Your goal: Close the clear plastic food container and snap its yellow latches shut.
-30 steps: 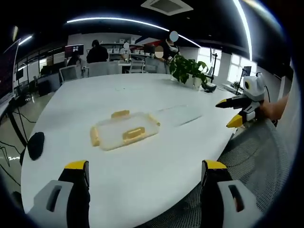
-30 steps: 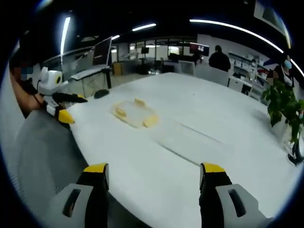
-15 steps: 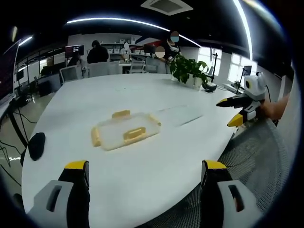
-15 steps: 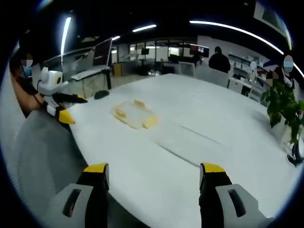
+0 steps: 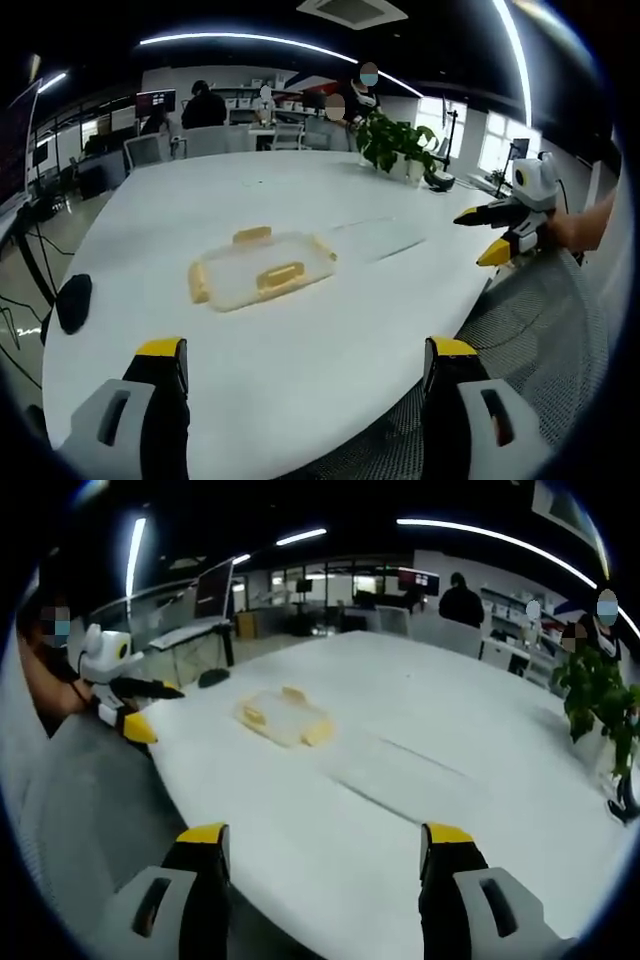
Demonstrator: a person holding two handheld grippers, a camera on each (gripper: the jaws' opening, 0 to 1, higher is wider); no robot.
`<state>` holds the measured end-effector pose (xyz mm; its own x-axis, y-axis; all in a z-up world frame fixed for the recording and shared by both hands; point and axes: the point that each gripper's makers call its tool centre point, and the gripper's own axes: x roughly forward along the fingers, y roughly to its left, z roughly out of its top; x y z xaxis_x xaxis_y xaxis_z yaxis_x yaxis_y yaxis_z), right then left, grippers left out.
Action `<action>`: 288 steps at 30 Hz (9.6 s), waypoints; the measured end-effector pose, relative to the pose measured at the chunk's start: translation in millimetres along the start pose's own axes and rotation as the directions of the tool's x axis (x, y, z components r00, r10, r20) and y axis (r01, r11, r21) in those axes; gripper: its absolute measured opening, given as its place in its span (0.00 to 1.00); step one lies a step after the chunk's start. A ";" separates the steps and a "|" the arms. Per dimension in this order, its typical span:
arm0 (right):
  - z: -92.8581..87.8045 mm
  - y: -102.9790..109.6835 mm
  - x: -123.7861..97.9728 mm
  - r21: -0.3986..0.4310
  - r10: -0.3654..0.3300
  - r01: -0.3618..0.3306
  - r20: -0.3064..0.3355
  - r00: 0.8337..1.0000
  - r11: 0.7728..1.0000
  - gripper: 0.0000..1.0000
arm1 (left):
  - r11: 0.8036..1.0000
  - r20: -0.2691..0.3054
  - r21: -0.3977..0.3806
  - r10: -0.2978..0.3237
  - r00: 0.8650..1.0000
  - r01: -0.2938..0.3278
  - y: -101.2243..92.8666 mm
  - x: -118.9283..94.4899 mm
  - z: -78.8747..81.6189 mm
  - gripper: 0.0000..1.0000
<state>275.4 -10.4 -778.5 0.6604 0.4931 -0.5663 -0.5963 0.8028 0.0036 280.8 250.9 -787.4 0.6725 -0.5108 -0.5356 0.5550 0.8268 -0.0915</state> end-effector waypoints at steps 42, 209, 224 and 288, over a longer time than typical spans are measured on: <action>-4.1 16.1 6.0 -0.049 0.103 -0.107 -0.069 0.992 0.993 0.74 | 0.980 -0.078 0.154 -0.112 0.991 0.123 -19.1 10.6 5.3 0.97; 54.8 16.5 212.8 -0.525 0.347 -0.606 -0.513 0.786 0.598 0.53 | 0.573 -0.525 0.615 -0.214 0.824 0.541 128.5 119.7 19.6 0.59; 50.2 17.6 214.4 -0.467 0.378 -0.641 -0.540 0.752 0.609 0.46 | 0.548 -0.562 0.575 -0.275 0.780 0.607 120.6 124.8 17.5 0.51; 46.9 19.0 213.2 -0.452 0.378 -0.652 -0.558 0.739 0.609 0.39 | 0.584 -0.589 0.503 -0.308 0.747 0.637 113.5 118.7 9.8 0.38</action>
<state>426.2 125.7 -860.5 0.0083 0.4804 -0.8770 -0.9999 0.0160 -0.0007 428.4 281.8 -853.1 0.0434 -0.4970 -0.8666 0.9988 0.0393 0.0275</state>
